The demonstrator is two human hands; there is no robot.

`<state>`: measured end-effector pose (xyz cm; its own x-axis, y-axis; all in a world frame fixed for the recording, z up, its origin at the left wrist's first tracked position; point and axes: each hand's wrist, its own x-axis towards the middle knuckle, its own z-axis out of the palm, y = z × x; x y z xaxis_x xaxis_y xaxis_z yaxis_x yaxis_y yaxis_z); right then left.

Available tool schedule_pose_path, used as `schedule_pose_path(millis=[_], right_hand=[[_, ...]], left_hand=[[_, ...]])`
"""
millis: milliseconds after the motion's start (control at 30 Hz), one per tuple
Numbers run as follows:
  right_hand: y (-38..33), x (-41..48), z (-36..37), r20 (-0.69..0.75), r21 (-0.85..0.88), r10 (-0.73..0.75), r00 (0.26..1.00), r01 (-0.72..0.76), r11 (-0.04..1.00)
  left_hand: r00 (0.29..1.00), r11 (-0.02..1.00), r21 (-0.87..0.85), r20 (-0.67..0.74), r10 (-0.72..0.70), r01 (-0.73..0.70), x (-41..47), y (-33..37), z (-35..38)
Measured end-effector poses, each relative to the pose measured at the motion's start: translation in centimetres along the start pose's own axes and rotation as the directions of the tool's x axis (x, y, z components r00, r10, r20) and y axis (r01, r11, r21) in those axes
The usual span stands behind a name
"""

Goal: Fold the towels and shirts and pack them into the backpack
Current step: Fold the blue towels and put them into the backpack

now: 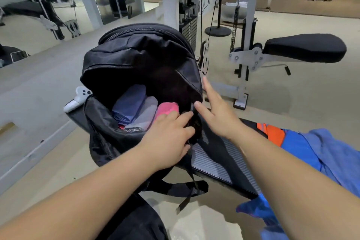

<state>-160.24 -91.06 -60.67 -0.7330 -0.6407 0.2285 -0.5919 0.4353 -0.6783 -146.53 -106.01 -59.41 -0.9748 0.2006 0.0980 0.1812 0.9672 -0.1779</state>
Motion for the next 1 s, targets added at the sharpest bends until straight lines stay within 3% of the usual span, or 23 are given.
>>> schedule_pose_path(millis=[200, 333, 533, 633, 767, 1000], right_hand=[[3.3, -1.2, 4.2, 0.252, -0.086, 0.110, 0.962, -0.091, 0.992], [1.3, 0.6, 6.8, 0.249, -0.103, 0.097, 0.964, -0.074, 0.992], [-1.0, 4.0, 9.6, 0.275, -0.143, 0.141, 0.951, -0.104, 0.984], [-1.0, 3.8, 9.5, 0.300, -0.127, 0.152, 0.942, -0.118, 0.985], [0.6, 0.6, 7.2, 0.286, -0.083, 0.153, 0.946, -0.135, 0.987], [7.0, -9.0, -0.6, 0.072, -0.056, 0.368, 0.927, -0.365, 0.929]], left_hand=[[0.988, 0.996, 0.065, -0.138, 0.070, -0.062, -1.0, -1.3, 2.1], [0.985, 0.996, 0.073, -0.163, 0.060, -0.049, -1.5, -3.7, 2.7], [0.999, 0.999, 0.028, -0.034, 0.018, -0.017, -2.3, -8.9, 2.9], [0.998, 0.998, 0.059, -0.068, -0.019, 0.023, -2.6, -9.0, 2.8], [0.986, 0.996, 0.083, -0.164, 0.031, -0.017, -2.3, -5.8, 3.2], [0.992, 0.993, -0.042, -0.070, 0.106, -0.109, 3.3, 3.8, 2.8]])
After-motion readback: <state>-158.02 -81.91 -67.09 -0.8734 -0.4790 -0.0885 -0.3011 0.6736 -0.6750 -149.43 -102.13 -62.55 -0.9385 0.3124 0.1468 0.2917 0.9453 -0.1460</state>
